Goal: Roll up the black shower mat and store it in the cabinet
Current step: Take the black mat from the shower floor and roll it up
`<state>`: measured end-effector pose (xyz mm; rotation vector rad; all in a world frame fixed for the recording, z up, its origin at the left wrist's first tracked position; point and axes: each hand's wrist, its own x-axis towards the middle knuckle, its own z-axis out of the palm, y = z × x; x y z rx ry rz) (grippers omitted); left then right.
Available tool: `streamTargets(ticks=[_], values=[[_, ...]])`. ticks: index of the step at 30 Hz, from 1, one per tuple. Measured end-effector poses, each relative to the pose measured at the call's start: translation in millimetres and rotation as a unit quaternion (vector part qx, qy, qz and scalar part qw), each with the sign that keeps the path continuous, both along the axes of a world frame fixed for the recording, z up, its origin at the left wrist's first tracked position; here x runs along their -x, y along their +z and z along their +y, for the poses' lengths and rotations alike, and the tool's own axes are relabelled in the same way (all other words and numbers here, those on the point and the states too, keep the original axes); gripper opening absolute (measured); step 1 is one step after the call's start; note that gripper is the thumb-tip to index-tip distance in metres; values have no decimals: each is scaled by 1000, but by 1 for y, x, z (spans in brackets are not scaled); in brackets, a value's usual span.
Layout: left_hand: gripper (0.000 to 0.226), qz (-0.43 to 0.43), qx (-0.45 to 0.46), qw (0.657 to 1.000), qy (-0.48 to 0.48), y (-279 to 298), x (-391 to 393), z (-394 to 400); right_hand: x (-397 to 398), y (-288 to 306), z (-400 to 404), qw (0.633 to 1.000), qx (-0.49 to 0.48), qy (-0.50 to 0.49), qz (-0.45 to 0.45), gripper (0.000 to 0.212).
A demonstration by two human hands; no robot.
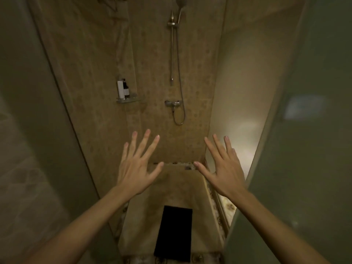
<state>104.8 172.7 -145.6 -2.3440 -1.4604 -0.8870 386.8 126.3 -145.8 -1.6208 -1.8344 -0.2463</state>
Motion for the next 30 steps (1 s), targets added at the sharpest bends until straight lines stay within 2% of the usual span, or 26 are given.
streamTargets(ticks=[7,13,15,21,25,30], values=[[77,9,93,996,13,-67,-16,50,-12,-68,59,996,80,11,24,78],[77,5,124,992,25,-113,-14,98,-19,-110,124,998,40,37,8,72],[76,-2,137,990,34,-130,-8,123,-19,-122,155,997,63,40,29,70],[74,-39,157,987,-16,-170,-6,223,-16,-137,252,978,180,79,77,70],[72,-54,202,978,3,-195,-15,276,-15,-138,305,975,199,84,60,68],[74,-26,264,964,6,-208,-22,324,-15,-144,348,958,259,92,81,72]])
